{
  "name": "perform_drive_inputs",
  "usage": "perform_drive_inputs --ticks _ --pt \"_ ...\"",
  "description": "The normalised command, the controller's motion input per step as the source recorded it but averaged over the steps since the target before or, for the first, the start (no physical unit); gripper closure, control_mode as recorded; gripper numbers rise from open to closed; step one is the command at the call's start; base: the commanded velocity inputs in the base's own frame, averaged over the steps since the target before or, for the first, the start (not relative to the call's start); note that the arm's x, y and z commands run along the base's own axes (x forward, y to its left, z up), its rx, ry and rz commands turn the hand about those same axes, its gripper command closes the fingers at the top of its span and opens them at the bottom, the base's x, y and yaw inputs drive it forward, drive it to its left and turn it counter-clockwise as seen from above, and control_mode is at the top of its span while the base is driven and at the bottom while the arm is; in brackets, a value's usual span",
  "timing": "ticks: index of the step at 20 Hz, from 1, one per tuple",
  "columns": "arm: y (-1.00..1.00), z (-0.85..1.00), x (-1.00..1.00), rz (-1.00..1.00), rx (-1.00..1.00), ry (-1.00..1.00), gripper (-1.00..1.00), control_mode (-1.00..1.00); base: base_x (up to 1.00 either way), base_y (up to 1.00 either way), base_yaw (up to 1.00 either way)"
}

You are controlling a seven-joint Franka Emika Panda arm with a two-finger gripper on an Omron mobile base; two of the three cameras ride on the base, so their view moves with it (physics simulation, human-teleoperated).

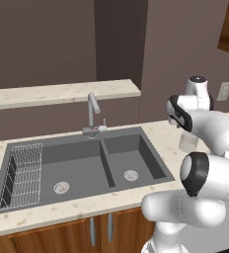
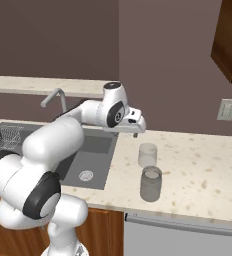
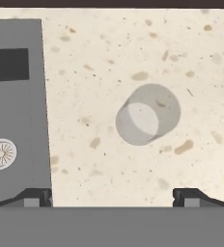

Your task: Place the jar in the left basin and the glass cup in the right basin of the sink.

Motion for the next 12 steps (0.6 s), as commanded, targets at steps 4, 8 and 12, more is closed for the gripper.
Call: perform_drive_inputs --ticks 4,8,12 --pt "-0.14 0.00 -0.07 0.00 0.07 0.00 -1.00 -1.00 0.00 0.00 0.00" --pt "-0.10 -0.01 -0.05 0.00 0.18 0.00 -1.00 -1.00 0.00 0.00 0.00" --pt "-0.07 -0.07 0.00 0.00 0.23 0.00 -1.00 -1.00 0.00 0.00 0.00"
